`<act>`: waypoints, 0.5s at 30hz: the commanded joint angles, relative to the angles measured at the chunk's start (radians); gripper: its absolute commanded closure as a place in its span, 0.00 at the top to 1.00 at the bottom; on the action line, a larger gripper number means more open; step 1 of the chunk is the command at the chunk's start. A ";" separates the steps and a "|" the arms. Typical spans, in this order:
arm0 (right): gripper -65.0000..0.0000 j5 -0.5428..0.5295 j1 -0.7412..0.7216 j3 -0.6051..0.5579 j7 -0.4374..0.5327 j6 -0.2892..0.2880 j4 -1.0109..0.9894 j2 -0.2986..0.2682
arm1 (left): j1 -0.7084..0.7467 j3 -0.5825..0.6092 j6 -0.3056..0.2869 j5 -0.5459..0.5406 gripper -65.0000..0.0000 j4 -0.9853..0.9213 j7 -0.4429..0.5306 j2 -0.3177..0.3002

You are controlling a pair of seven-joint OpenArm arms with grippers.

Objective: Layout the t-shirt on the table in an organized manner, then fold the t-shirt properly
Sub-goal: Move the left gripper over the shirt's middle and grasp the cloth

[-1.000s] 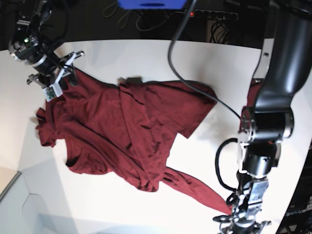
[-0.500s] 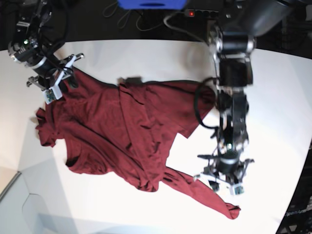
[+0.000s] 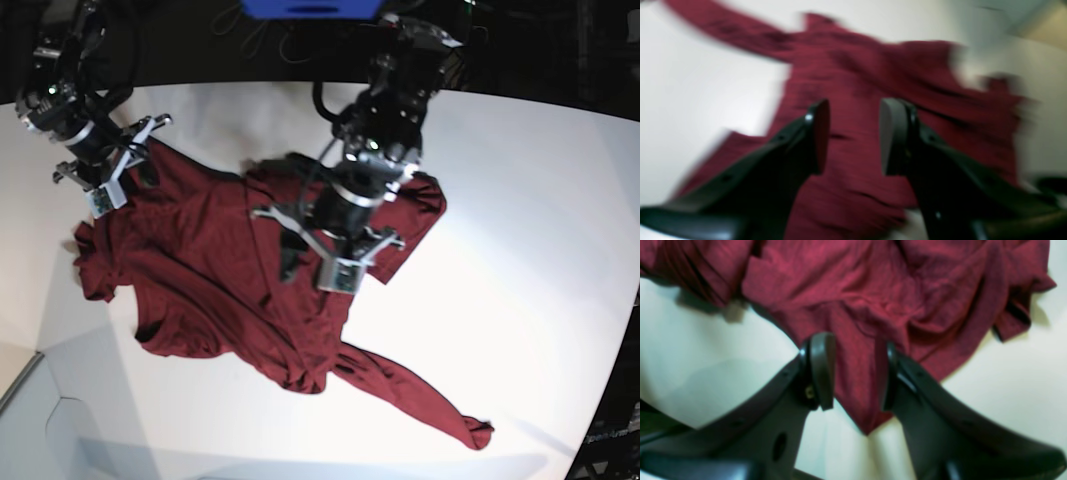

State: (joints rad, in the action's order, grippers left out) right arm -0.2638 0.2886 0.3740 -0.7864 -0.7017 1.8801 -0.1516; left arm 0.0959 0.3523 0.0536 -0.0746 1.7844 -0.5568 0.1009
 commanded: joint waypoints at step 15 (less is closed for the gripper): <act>0.32 -0.013 -0.002 0.061 0.023 0.004 0.016 -0.026 | 0.067 0.037 0.022 0.151 0.37 -0.061 -0.001 0.000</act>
State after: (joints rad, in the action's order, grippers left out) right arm -0.2646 0.2916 0.4301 -0.7853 -0.7021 1.8801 -0.1665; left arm 0.1783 0.3882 0.0750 0.0742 1.7054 -0.5808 0.0872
